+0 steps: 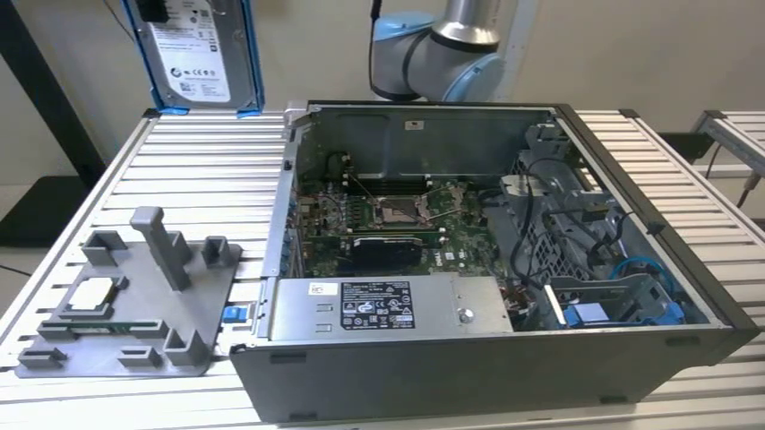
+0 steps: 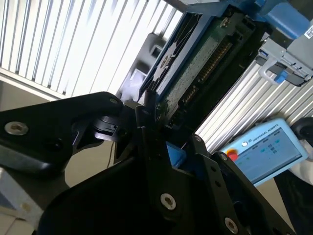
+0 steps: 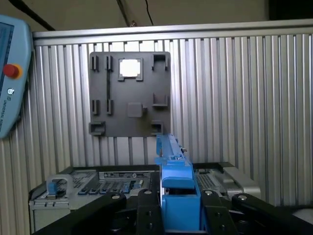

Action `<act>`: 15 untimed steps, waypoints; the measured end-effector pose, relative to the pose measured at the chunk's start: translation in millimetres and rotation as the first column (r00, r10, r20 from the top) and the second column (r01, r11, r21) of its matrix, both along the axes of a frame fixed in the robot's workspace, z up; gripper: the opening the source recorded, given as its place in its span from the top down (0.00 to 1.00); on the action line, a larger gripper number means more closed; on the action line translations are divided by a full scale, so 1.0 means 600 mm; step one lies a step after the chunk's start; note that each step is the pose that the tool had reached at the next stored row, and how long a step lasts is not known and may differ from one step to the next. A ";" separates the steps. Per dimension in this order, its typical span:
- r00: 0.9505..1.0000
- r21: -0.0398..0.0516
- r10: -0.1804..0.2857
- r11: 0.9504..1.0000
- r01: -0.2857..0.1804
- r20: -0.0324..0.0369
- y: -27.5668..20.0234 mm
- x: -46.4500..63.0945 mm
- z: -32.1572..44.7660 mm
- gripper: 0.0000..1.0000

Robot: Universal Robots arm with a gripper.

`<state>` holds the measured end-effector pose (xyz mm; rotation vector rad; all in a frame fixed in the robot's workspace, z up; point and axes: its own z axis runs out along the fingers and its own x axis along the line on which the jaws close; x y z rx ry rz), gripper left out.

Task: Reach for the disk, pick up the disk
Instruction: 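Pick up the disk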

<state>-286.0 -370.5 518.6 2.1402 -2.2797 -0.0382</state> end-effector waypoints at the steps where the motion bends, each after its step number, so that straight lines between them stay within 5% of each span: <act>1: 1.000 0.000 0.000 1.000 0.000 0.000 0.0000 0.006 0.000 1.00; 15: 1.000 0.000 0.000 1.000 0.000 -0.007 0.0000 0.112 0.000 1.00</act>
